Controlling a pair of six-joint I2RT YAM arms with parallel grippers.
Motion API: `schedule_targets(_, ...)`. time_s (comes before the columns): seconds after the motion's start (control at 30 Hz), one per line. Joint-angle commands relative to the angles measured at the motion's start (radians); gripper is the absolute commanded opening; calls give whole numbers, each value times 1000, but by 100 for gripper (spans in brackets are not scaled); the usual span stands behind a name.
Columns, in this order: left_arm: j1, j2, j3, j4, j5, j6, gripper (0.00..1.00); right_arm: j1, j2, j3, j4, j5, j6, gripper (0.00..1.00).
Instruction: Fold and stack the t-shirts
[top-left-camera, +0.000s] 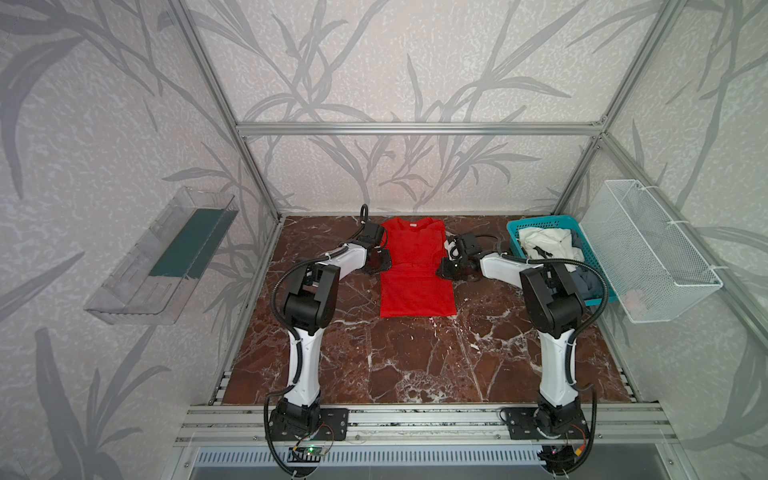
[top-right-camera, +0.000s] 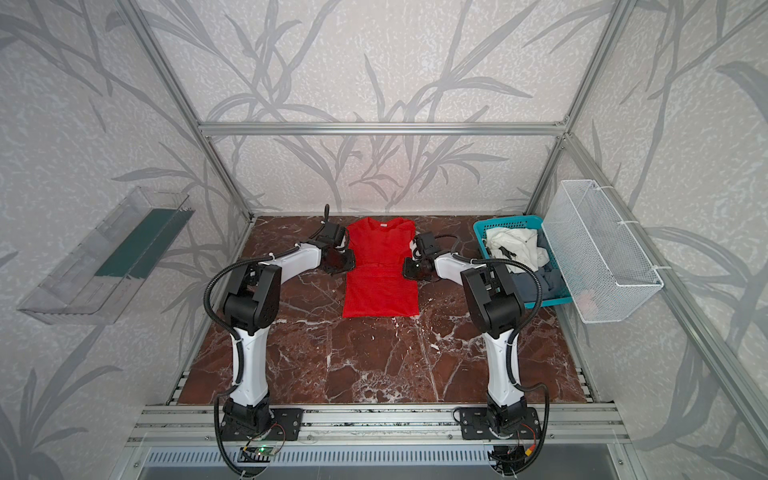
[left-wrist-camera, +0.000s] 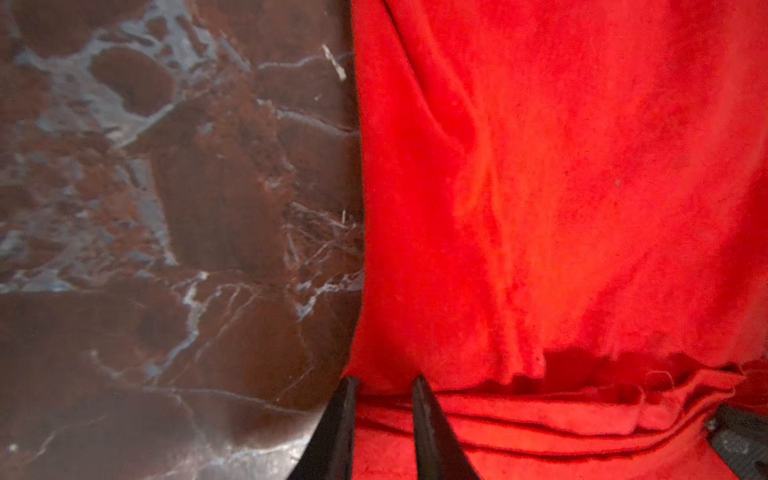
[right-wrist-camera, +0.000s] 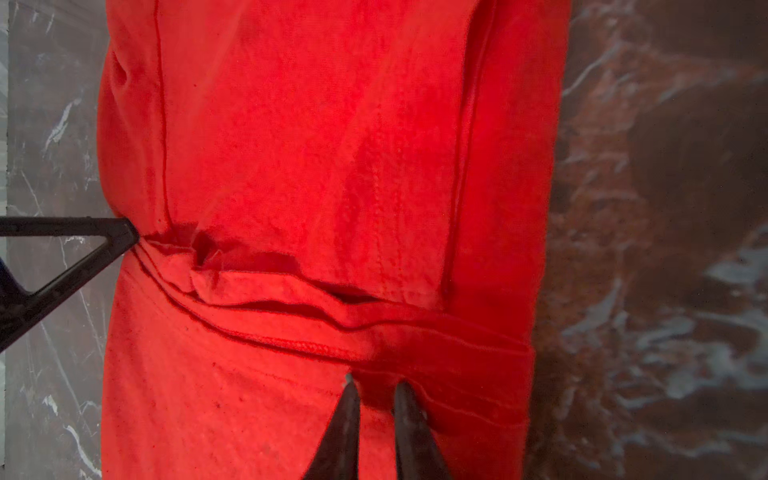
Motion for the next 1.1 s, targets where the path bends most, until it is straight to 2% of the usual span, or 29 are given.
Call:
schedule_targets(0.0,11,-52,-67,-15,-10,12,26,-1,-37,-56,-47,11,-5,19)
schedule_targets(0.17,2,-245,-229,40,-2,-13,26,14,-183,-132,-59,50,-19,20)
schedule_targets(0.3,-41,-375,-361,57,86,-72,26,35,-293,-213,-77,55,-10,21)
schedule_targets(0.53,-192,-432,-483,112,183,-167,26,96,-373,-363,-44,-7,47,21)
schedule_targets(0.73,-215,-436,-560,112,121,-204,26,112,-397,-509,32,3,114,20)
schedule_targets(0.87,-210,-446,-620,70,60,-202,26,111,-396,-557,6,50,110,20)
schedule_targets(1.07,-210,-504,-726,65,28,-219,26,111,-442,-583,-59,80,100,20)
